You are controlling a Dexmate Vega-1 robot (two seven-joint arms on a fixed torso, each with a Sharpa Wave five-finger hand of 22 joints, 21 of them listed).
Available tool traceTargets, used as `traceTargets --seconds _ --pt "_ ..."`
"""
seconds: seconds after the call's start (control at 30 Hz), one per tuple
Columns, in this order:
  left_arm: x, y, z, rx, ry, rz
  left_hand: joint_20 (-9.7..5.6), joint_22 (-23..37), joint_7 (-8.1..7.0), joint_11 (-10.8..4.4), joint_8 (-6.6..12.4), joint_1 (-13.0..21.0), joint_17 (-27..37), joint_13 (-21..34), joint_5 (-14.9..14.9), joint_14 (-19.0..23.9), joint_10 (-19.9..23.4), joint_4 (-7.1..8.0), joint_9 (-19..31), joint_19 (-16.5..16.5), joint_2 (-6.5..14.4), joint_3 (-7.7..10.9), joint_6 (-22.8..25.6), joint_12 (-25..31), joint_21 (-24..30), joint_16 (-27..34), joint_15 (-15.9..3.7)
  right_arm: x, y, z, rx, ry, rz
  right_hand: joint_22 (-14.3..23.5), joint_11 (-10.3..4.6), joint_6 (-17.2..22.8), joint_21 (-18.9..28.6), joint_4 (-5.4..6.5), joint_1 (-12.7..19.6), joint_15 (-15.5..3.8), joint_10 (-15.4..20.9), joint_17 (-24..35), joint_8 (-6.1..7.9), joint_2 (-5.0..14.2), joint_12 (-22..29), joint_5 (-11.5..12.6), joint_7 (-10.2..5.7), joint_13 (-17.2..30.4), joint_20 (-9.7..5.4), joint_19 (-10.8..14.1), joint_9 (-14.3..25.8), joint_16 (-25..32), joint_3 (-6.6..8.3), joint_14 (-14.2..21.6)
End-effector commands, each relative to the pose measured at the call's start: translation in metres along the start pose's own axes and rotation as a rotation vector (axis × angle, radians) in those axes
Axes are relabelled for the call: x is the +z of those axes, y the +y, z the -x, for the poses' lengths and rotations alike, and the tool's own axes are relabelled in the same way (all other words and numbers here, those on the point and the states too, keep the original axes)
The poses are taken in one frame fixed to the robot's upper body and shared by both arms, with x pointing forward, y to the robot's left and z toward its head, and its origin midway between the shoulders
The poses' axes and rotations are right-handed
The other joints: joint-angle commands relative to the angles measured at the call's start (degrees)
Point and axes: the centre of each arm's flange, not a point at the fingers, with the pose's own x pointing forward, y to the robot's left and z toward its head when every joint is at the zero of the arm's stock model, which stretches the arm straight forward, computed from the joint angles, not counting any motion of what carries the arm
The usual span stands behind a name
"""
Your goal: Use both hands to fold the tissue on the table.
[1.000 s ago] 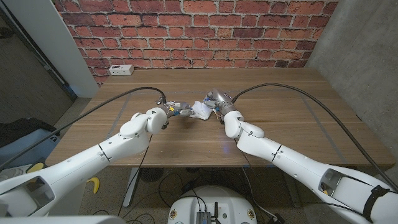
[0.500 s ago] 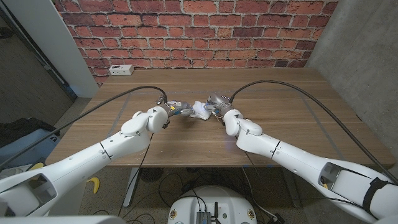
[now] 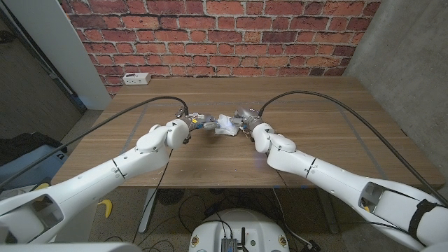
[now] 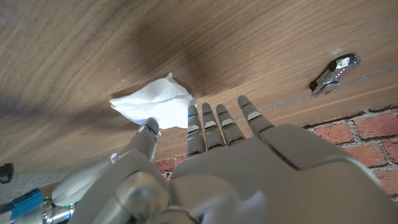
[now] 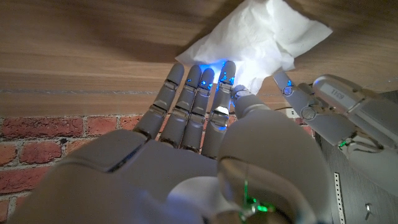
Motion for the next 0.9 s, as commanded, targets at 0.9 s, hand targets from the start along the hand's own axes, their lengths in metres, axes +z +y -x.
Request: traceTargets --seconds 0.9 --pt "0.000 0.002 -0.005 -0.009 0.009 -0.006 -0.09 0.2 0.94 -0.10 0.37 -1.0 0.1 -0.1 0.0 0.3 0.6 0.42 -0.1 -0.1 0.1 -0.10 0.2 0.7 -0.4 0.6 -0.95 0.007 0.007 0.027 -0.007 -0.104 0.004 0.7 0.34 6.1 4.8 -3.66 0.1 -2.45 10.0 5.4 6.08 -0.43 5.4 1.8 0.88 3.6 0.76 3.7 4.9 5.1 3.58 8.7"
